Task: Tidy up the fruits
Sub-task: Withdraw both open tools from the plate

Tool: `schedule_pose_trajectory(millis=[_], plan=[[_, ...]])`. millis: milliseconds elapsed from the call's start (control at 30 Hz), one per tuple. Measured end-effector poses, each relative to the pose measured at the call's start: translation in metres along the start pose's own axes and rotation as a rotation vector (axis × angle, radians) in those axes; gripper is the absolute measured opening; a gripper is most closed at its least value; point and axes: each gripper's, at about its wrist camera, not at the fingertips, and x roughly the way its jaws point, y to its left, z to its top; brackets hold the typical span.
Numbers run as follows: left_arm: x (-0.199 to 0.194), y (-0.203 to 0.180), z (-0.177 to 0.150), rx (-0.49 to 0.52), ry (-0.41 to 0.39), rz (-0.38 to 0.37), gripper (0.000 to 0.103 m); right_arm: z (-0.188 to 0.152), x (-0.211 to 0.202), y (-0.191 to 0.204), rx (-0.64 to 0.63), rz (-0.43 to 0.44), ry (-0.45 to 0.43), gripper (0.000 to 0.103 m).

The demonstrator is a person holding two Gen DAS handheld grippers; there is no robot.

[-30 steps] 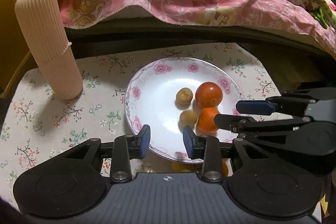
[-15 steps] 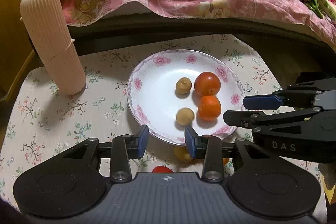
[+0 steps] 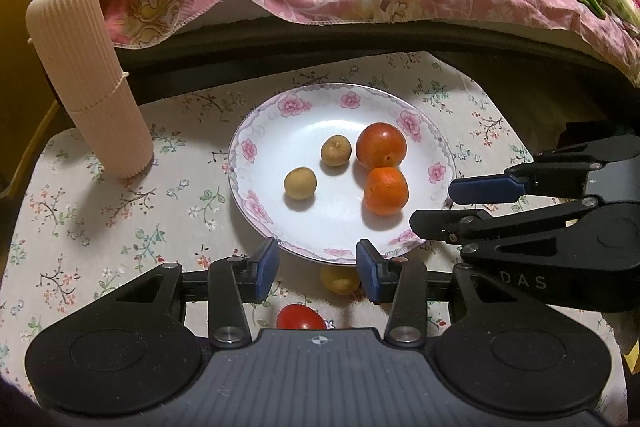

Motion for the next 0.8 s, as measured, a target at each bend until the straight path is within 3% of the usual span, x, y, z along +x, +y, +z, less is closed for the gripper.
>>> schedule_pose_trajectory(millis=[800], plan=[[-0.007, 0.001, -0.015, 0.04, 0.023, 0.002, 0.06, -0.01, -0.002, 0.008, -0.008, 0.029, 0.026, 0.038]])
